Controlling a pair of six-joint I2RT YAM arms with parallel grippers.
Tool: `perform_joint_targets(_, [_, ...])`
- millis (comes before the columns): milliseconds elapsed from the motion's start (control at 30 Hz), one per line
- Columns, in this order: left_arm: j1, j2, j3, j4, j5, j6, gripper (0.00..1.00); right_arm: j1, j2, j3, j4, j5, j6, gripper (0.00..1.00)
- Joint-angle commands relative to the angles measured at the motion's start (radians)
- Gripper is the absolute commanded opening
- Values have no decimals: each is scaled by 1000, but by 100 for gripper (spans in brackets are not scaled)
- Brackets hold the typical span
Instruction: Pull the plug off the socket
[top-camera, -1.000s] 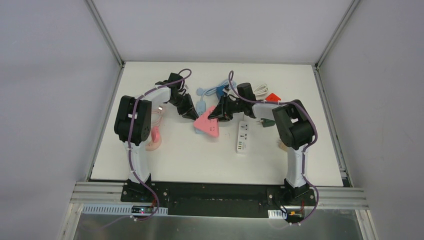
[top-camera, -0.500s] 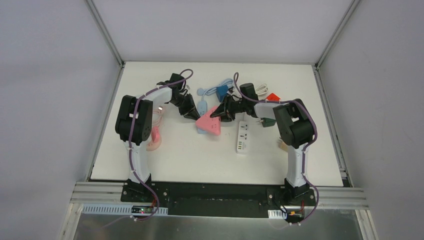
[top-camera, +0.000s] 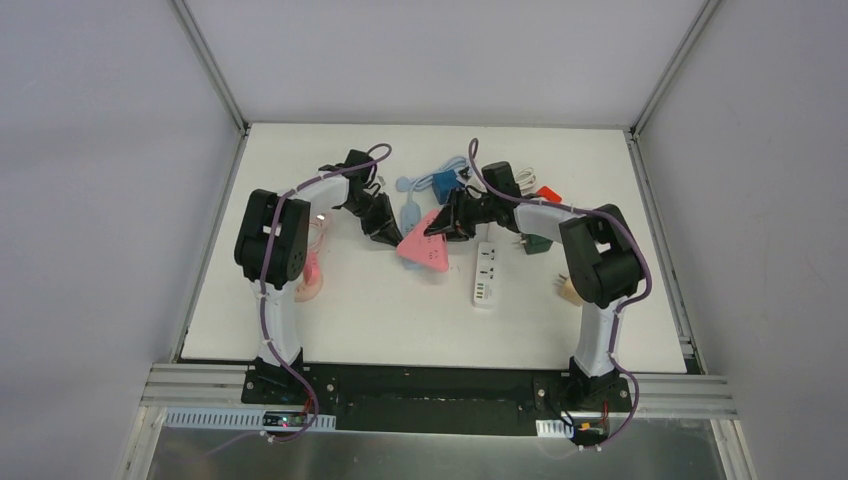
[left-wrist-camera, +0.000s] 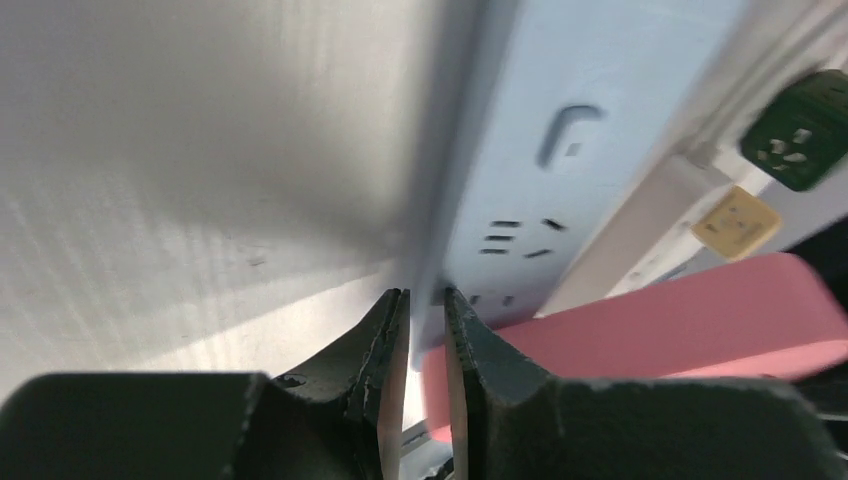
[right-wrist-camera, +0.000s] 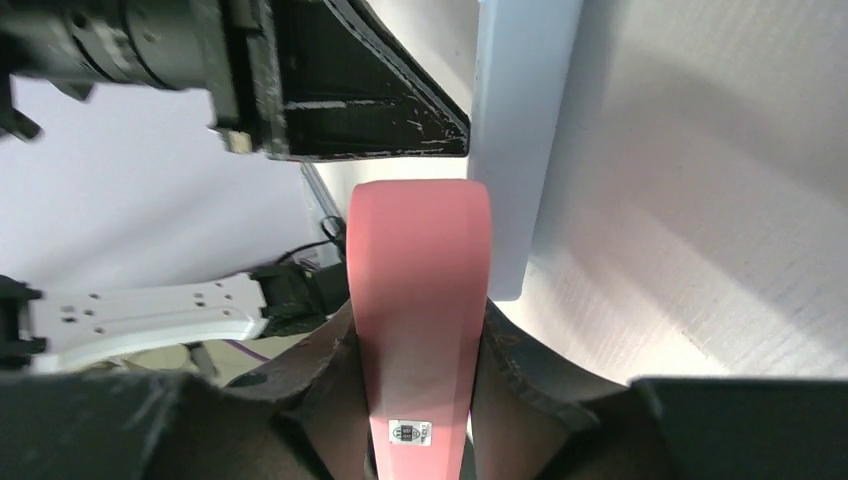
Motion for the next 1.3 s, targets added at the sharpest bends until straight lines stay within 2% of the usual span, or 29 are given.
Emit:
perform_joint_targets(0, [-32,67,-19,-68,-86,20,20,-39,-21,79,116,-85,237,0])
perform_joint_targets(100, [-34,68,-13,-70,-85,18,20,-50,-3,95,128,-108,323,0])
perform_joint_targets(167, [-35,69,-9,-71,-83,18,20,-49,-1,97,133,-118,318,0])
perform_joint_targets(333, [-35,51,-2,-61,-80,18,23,-51,-1,83,71,-103,171,0])
perform_joint_targets(567, [-29,-77,-31,-20,-218,2,28,-64,12,23,41,-157,37,0])
perform_joint_targets(667, [-22,-139,-81,71,-209,-29,36,-64,31,17,26,-205,-20,0])
perform_joint_targets(767, [-19,-165,-109,166,-135,-52,46,-63,39,16,-9,-241,-80,0])
perform_joint_targets(900, [-22,-115,-82,240,19,-68,59,-48,46,14,-12,-303,-113,0])
perform_joint_targets(1000, [-28,-92,-85,277,68,-72,64,-26,48,16,-13,-318,-121,0])
perform_joint_targets(1133, [-38,-48,-67,220,58,-51,65,-6,50,16,-7,-295,-118,0])
perform_joint_targets(1267, [-49,-7,-33,75,-15,-22,56,-3,43,17,21,-275,-89,0])
